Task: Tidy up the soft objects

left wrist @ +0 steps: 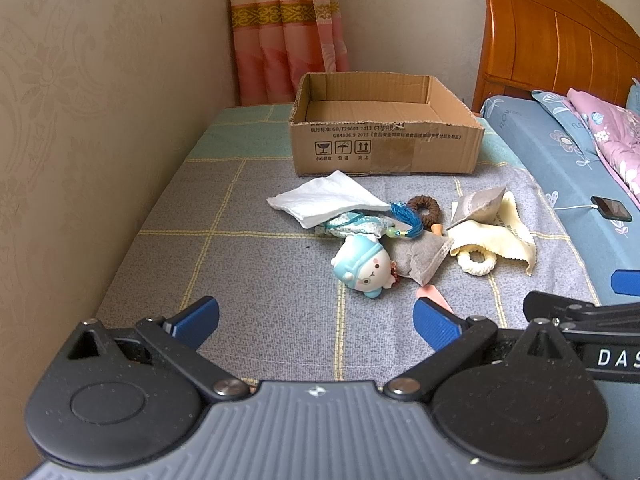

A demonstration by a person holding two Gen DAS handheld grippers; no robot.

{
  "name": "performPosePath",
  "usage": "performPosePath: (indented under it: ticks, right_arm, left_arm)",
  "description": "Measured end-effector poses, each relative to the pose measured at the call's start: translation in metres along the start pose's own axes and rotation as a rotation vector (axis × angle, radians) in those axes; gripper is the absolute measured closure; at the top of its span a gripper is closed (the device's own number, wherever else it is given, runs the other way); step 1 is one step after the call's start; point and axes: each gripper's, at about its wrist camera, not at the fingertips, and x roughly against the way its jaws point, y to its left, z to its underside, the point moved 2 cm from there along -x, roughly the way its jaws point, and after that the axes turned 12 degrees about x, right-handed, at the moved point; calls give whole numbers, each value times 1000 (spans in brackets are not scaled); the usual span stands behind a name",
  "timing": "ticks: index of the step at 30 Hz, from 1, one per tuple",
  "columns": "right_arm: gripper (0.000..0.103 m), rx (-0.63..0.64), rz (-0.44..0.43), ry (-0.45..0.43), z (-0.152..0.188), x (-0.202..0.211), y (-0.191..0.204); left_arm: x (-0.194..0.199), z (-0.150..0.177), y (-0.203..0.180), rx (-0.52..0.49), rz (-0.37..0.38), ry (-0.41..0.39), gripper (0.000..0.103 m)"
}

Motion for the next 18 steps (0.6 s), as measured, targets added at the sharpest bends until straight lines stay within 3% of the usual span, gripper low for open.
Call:
performPosePath:
  ticks: [18]
  right_arm:
    - [0,4,1,-5,0,1,1]
  left_arm:
    - [1,-2,-2,-49,-3,-23,0]
